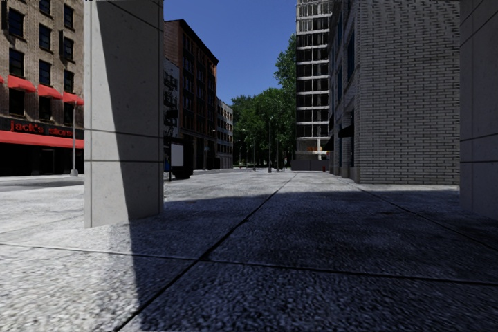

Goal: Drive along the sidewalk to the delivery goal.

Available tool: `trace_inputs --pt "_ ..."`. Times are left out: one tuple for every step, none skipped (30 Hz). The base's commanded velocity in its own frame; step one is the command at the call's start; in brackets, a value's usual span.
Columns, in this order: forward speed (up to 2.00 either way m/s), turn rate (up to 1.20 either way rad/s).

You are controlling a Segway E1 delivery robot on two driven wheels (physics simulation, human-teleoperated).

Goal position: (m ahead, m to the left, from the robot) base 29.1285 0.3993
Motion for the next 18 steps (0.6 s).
trace_inputs --pt "2.00 0.00" --pt "2.00 0.00" --pt "2.00 0.00" --pt "2.00 0.00" --pt "2.00 0.00" --pt "2.00 0.00" --pt "2.00 0.00" --pt "2.00 0.00" --pt "2.00 0.00" --pt "2.00 0.00" --pt "2.00 0.00" --pt "2.00 0.00" --pt "2.00 0.00" --pt "2.00 0.00" --pt "2.00 0.00" --pt "2.00 0.00" --pt "2.00 0.00" --pt "2.00 0.00"
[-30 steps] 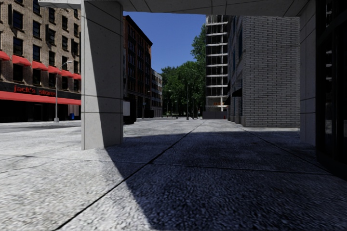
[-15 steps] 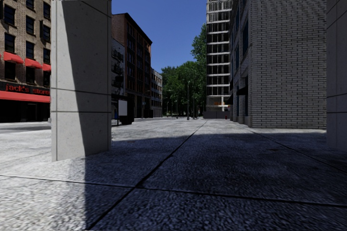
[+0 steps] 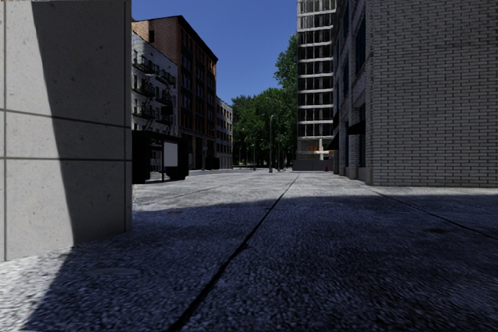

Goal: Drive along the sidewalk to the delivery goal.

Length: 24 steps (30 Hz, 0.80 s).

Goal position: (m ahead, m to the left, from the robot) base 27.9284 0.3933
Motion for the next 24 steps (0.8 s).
trace_inputs --pt "2.00 0.00" --pt "2.00 0.00" --pt "2.00 0.00" --pt "2.00 0.00" --pt "2.00 0.00" --pt "2.00 0.00" --pt "2.00 0.00" --pt "2.00 0.00" --pt "2.00 0.00" --pt "2.00 0.00" --pt "2.00 0.00" --pt "2.00 0.00" --pt "2.00 0.00" --pt "2.00 0.00" --pt "2.00 0.00" --pt "2.00 0.00" --pt "2.00 0.00" --pt "2.00 0.00" --pt "2.00 0.00" --pt "2.00 0.00" --pt "2.00 0.00" --pt "2.00 0.00" --pt "2.00 0.00" --pt "2.00 0.00"
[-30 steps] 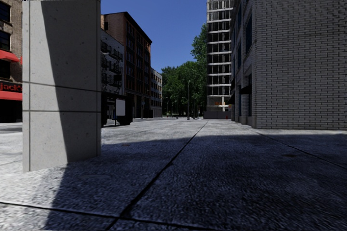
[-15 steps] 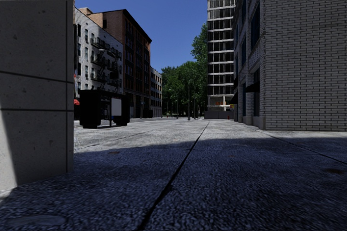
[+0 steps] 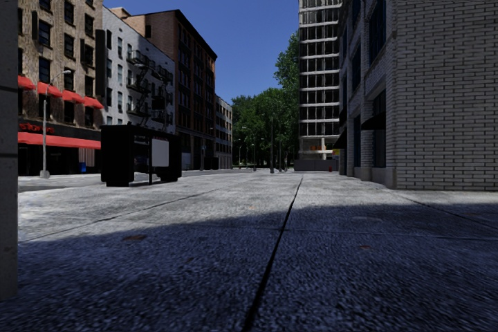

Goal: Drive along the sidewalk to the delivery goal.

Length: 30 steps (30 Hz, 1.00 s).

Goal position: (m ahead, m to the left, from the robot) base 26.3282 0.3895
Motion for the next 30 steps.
trace_inputs --pt "2.00 0.00" --pt "2.00 0.00" --pt "2.00 0.00" --pt "2.00 0.00" --pt "2.00 0.00" --pt "2.00 0.00" --pt "2.00 0.00" --pt "2.00 0.00" --pt "2.00 0.00" --pt "2.00 0.00" --pt "2.00 0.00" --pt "2.00 0.00" --pt "2.00 0.00" --pt "2.00 0.00" --pt "2.00 0.00" --pt "2.00 0.00" --pt "2.00 0.00" --pt "2.00 0.00" --pt "2.00 0.00" --pt "2.00 0.00" --pt "2.00 0.00" --pt "2.00 0.00" --pt "2.00 0.00" --pt "2.00 0.00" --pt "2.00 0.00" --pt "2.00 0.00" --pt "2.00 0.00" --pt "2.00 0.00" --pt "2.00 0.00" --pt "2.00 0.00"
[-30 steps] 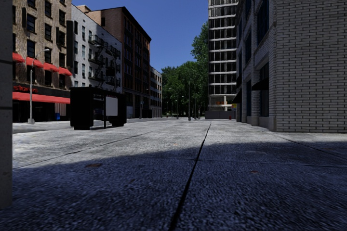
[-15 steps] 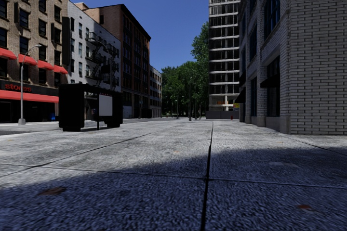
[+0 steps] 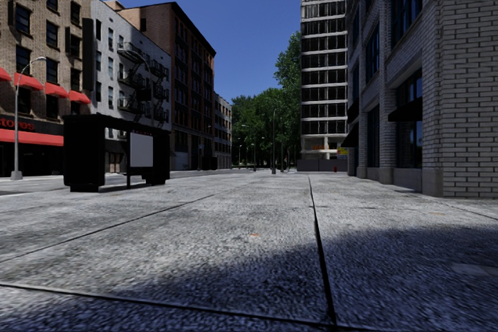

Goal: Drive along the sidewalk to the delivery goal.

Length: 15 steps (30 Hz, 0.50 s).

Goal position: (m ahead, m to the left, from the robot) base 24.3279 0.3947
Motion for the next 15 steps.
trace_inputs --pt "2.00 0.00" --pt "2.00 0.00" --pt "2.00 0.00" --pt "2.00 0.00" --pt "2.00 0.00" --pt "2.00 0.00" --pt "2.00 0.00" --pt "2.00 0.00" --pt "2.00 0.00" --pt "2.00 0.00" --pt "2.00 0.00" --pt "2.00 0.00" --pt "2.00 0.00" --pt "2.00 0.00" --pt "2.00 0.00"
